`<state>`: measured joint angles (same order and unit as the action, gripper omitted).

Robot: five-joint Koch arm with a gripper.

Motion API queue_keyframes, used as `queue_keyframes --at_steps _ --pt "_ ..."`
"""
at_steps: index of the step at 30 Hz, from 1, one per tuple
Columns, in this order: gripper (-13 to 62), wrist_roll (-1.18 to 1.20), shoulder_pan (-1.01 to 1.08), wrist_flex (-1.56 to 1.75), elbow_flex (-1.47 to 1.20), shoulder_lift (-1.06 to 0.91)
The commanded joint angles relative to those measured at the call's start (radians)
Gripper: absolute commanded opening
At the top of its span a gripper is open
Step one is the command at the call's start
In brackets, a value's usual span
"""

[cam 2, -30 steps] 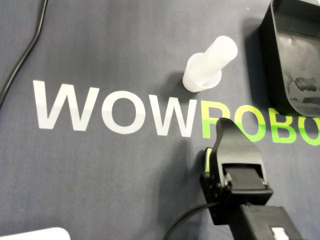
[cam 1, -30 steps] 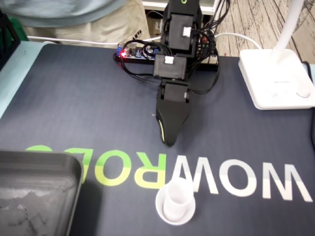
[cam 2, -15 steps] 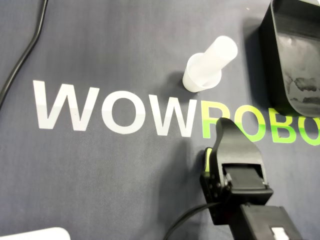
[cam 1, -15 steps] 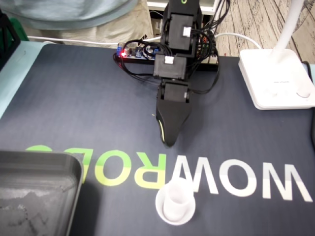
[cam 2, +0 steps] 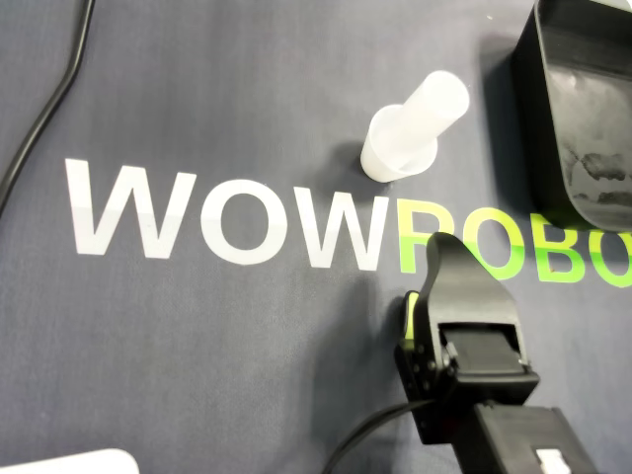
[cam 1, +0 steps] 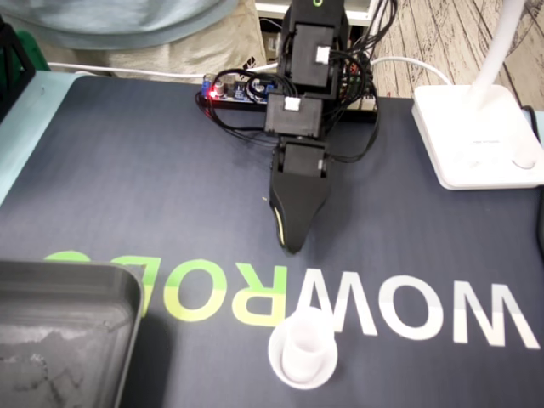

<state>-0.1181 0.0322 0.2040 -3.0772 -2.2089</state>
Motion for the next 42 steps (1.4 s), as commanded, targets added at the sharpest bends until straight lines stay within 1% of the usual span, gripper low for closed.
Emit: queue_keyframes --at_steps 1,13,17,23,28,34,37,40,42 --pt "33.9 0.006 0.0 0.021 -0.028 -0.014" --pt "33.7 0.005 0.008 0.029 -0.018 -0.017" --pt "33.6 0.005 0.009 0.021 0.018 -0.075" --pt "32.8 -0.015 0.0 0.015 0.126 -0.107" --pt "32.8 -0.097 0.005 -0.003 0.255 -0.103" --pt "32.8 -0.276 0.006 0.003 0.39 -0.083" --pt "32.8 -0.482 0.012 0.087 0.449 -0.038" --pt "32.8 -0.718 0.021 0.285 0.471 0.037" --pt "32.9 -0.902 0.031 0.453 0.5 0.13"
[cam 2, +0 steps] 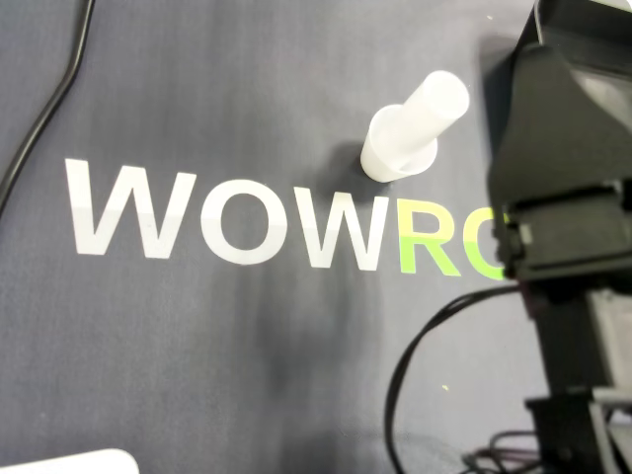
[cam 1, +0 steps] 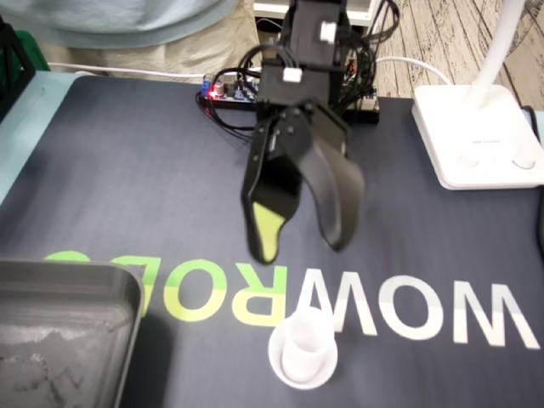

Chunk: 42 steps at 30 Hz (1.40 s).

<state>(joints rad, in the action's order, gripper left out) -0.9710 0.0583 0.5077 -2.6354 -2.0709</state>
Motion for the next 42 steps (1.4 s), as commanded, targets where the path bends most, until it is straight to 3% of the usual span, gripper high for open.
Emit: queue_keyframes --at_steps 1,5,13,42 --pt "32.9 -0.132 0.005 0.232 0.087 0.054" --pt "33.0 -0.31 0.0 0.377 0.17 0.219" --pt "33.8 -0.377 -0.023 0.569 0.209 0.446" --pt "33.5 -0.538 -0.057 0.571 0.153 0.661"
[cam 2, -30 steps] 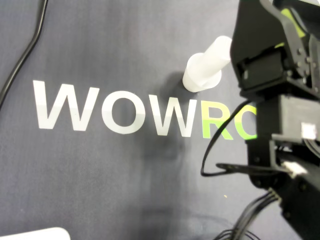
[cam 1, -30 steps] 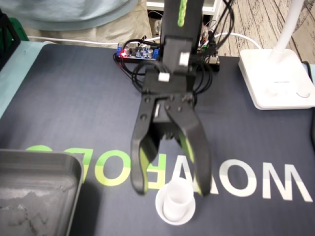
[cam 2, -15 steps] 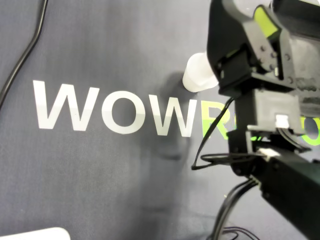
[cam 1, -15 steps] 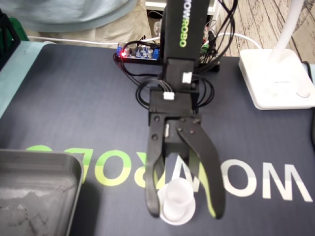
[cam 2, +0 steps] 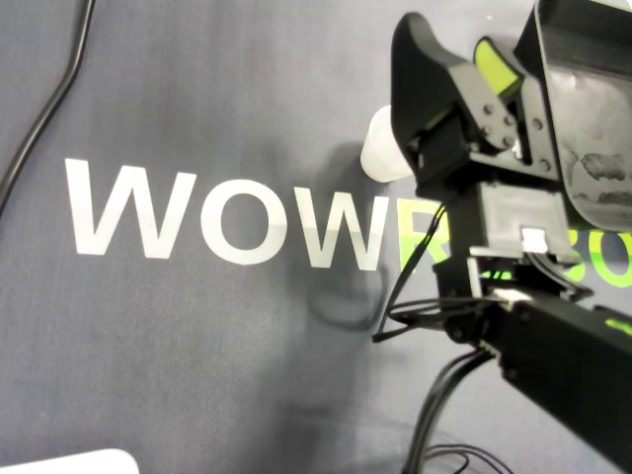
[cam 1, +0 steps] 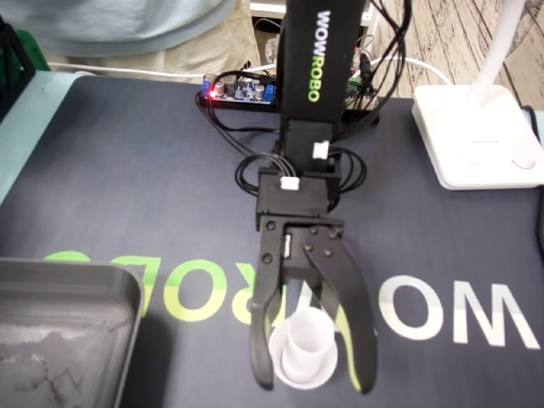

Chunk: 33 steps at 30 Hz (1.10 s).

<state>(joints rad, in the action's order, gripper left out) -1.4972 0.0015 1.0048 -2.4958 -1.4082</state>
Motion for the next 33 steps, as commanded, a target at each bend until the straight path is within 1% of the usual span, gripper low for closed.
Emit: queue_keyframes --at_steps 1,10,14,16,20,22,25,28,31,33 --pt "33.5 -0.014 0.0 0.074 0.011 0.006" --pt "32.4 -0.041 -0.005 0.077 -0.005 0.069" --pt "30.1 -0.048 -0.011 0.075 -0.003 0.078" --pt "30.1 -0.048 -0.015 0.075 0.0 0.086" --pt "24.4 -0.046 -0.025 0.074 0.0 0.089" --pt "23.7 -0.046 -0.028 0.074 0.002 0.091" --pt "19.9 -0.046 -0.031 0.074 0.005 0.094" --pt "19.8 -0.046 -0.032 0.072 0.012 0.098" --pt "15.2 -0.043 -0.037 0.072 0.015 0.101" --pt "14.8 -0.041 -0.037 0.072 0.017 0.101"
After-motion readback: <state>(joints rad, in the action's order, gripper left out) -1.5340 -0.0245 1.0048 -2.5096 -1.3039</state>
